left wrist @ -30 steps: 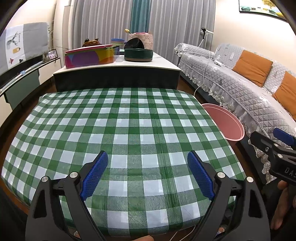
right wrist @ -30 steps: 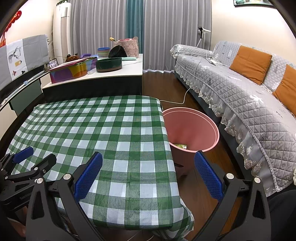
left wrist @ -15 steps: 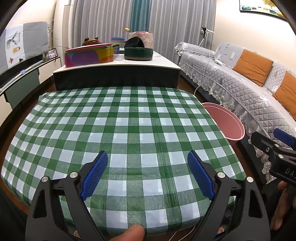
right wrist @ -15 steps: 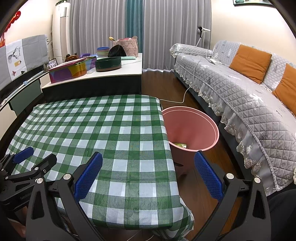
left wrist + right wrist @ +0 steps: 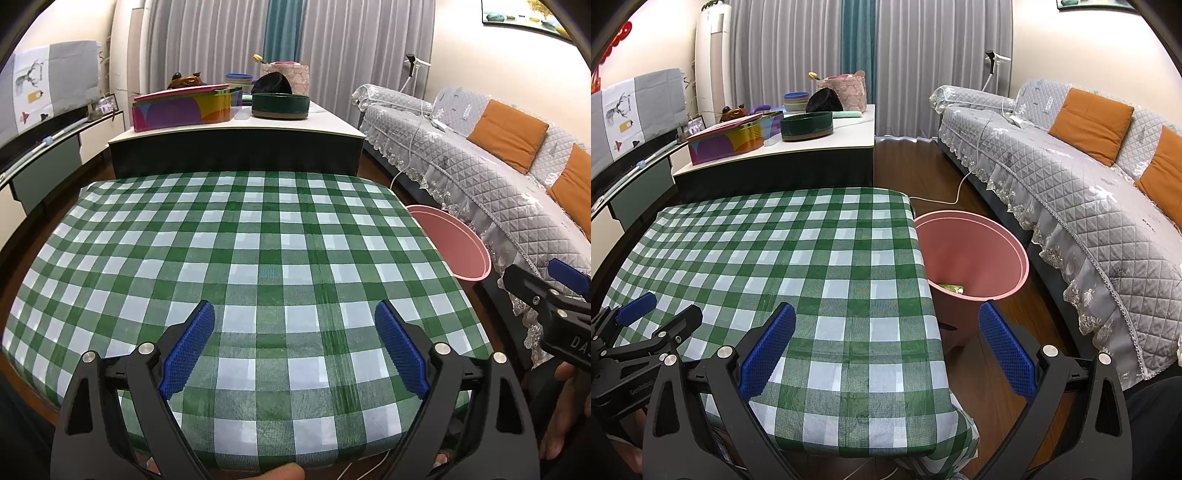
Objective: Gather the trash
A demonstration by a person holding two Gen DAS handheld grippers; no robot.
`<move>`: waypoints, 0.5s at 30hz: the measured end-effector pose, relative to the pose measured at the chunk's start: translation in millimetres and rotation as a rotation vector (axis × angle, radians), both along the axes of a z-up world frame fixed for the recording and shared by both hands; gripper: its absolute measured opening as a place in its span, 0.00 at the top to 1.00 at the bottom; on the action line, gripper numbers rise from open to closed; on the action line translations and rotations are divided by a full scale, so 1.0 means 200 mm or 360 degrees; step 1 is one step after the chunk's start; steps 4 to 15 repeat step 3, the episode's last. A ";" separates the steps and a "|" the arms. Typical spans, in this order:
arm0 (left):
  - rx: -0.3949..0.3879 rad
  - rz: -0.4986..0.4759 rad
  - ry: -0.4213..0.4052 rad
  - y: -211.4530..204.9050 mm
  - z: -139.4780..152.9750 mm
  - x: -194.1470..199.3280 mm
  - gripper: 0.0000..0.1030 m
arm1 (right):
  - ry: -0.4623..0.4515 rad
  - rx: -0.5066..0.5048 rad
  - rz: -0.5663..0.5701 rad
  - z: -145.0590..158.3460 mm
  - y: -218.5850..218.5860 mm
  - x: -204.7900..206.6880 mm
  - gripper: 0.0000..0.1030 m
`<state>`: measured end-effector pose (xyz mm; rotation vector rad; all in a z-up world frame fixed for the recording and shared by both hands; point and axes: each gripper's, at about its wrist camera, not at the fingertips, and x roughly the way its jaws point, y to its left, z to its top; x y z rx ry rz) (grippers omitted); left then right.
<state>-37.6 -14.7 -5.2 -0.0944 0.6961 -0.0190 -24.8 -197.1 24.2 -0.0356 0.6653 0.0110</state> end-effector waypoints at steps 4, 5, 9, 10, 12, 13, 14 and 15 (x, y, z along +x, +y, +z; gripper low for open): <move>-0.0002 0.0003 0.0008 0.00 0.00 0.00 0.17 | 0.0000 0.0002 -0.0002 0.00 0.00 0.00 0.05; -0.0002 0.0003 0.0008 0.00 0.00 0.00 0.17 | 0.0000 0.0002 -0.0002 0.00 0.00 0.00 0.05; -0.0002 0.0003 0.0008 0.00 0.00 0.00 0.17 | 0.0000 0.0002 -0.0002 0.00 0.00 0.00 0.05; -0.0002 0.0003 0.0008 0.00 0.00 0.00 0.17 | 0.0000 0.0002 -0.0002 0.00 0.00 0.00 0.05; -0.0002 0.0003 0.0008 0.00 0.00 0.00 0.17 | 0.0000 0.0002 -0.0002 0.00 0.00 0.00 0.05; -0.0002 0.0003 0.0008 0.00 0.00 0.00 0.17 | 0.0000 0.0002 -0.0002 0.00 0.00 0.00 0.05; -0.0002 0.0003 0.0008 0.00 0.00 0.00 0.17 | 0.0000 0.0002 -0.0002 0.00 0.00 0.00 0.05; -0.0002 0.0003 0.0008 0.00 0.00 0.00 0.17 | 0.0000 0.0002 -0.0002 0.00 0.00 0.00 0.05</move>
